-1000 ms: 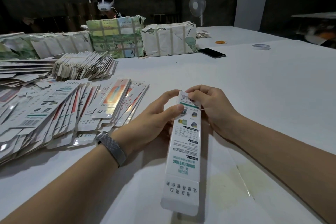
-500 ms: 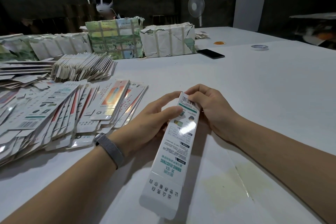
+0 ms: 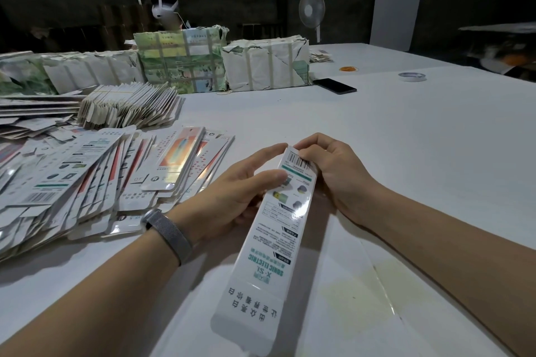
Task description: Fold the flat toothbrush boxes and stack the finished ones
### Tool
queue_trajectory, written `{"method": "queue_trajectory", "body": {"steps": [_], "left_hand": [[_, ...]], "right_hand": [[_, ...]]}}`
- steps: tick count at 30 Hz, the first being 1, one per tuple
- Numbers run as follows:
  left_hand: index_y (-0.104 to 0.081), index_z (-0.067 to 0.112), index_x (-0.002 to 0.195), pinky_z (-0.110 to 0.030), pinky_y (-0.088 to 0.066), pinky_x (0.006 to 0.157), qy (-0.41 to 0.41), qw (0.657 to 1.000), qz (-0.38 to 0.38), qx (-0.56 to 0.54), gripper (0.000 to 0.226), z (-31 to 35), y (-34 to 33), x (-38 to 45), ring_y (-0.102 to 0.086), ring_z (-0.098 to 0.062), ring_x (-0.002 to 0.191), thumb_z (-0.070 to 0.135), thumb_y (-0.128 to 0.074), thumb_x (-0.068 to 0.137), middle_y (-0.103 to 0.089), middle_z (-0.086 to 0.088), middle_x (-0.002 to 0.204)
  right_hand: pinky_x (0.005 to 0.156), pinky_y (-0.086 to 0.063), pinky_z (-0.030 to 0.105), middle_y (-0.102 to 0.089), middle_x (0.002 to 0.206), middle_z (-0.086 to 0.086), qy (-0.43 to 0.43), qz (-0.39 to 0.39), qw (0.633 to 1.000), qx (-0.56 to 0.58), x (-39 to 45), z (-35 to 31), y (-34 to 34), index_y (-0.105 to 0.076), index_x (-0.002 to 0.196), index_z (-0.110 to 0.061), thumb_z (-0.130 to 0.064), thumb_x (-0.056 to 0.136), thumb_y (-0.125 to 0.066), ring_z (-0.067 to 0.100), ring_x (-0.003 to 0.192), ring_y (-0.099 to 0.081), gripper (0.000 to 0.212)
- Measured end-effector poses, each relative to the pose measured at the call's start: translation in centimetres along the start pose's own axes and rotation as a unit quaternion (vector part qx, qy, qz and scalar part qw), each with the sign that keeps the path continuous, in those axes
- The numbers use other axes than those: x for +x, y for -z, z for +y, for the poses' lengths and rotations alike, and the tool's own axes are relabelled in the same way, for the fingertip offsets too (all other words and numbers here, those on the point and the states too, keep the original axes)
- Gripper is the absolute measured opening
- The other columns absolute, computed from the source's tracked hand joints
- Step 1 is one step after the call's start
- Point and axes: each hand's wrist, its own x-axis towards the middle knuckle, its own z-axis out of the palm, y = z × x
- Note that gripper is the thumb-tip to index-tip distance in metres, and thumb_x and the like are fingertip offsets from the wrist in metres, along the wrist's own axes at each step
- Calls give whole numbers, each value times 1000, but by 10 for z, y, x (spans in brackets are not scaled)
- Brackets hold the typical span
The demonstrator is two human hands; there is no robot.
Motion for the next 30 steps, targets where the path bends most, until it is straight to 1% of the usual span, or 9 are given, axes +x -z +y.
{"method": "queue_trajectory", "body": {"steps": [3, 8, 11, 14, 18, 22, 25, 28, 30], "left_hand": [[-58, 64, 120, -39, -35, 67, 3, 1000, -9, -12, 48, 1, 0, -1, -44, -42, 89, 49, -72, 76, -54, -43, 121], [-61, 61, 118, -39, -32, 69, -3, 999, -27, -19, 39, 3, -1, -2, -44, -42, 91, 43, -69, 84, -54, -42, 124], [-62, 61, 116, -40, -30, 69, -2, 1000, -27, -16, 36, 2, -1, -2, -43, -43, 91, 37, -63, 89, -52, -43, 124], [-61, 62, 118, -44, -32, 72, -4, 1000, -24, -11, 40, 1, -1, -2, -46, -42, 91, 43, -69, 84, -55, -41, 122], [-57, 64, 120, -56, -32, 79, -9, 1000, -16, 10, 47, -1, -2, -2, -54, -41, 89, 50, -69, 78, -64, -34, 118], [-52, 65, 123, -52, -45, 76, -16, 999, -18, 35, 49, -3, -1, -1, -64, -37, 84, 53, -67, 78, -71, -24, 112], [-49, 61, 126, -35, -59, 60, -24, 999, -23, 39, 50, -3, -1, -1, -71, -27, 77, 52, -66, 80, -74, -19, 107], [-51, 58, 122, -29, -56, 51, -26, 999, -17, 39, 44, -2, -1, -1, -70, -29, 73, 51, -66, 81, -74, -22, 105], [-51, 56, 119, -34, -52, 56, -25, 999, -12, 43, 41, -3, 0, -1, -65, -37, 76, 51, -66, 81, -72, -26, 106]], "right_hand": [[54, -56, 29, -69, 66, 2, -4, 1, 1000, -1, 0, -1, -1, -62, 81, -16, -7, 99, -49, 16, 60, -67, 23], [66, -45, 40, -68, 68, 5, -11, 5, 1000, -23, 0, -2, -3, -65, 64, -28, -9, 97, -49, 25, 68, -63, 42], [57, -46, 32, -67, 64, 3, -17, 10, 1000, -19, 0, -3, -2, -63, 72, -22, -8, 96, -48, 20, 62, -62, 32], [51, -45, 28, -65, 60, 2, -16, 13, 1000, -10, 0, -1, -1, -60, 78, -17, -6, 95, -47, 16, 54, -61, 25], [54, -28, 29, -64, 59, 3, -12, 5, 1000, 10, -1, 1, 1, -60, 72, -20, -6, 94, -46, 15, 49, -60, 30], [50, -41, 29, -63, 61, 4, 2, -6, 1000, 25, -1, 1, 2, -63, 66, -22, -4, 93, -48, 18, 56, -61, 35], [49, -51, 26, -63, 63, 4, 15, -15, 999, 42, -1, 1, 2, -65, 69, -19, -3, 93, -49, 19, 60, -63, 33], [52, -53, 26, -64, 65, 5, 28, -28, 998, 45, 0, 2, 4, -68, 67, -20, -5, 95, -46, 20, 61, -63, 39], [52, -53, 27, -65, 66, 5, 37, -38, 998, 35, 0, 3, 5, -70, 68, -20, -6, 95, -46, 19, 62, -64, 39]]}}
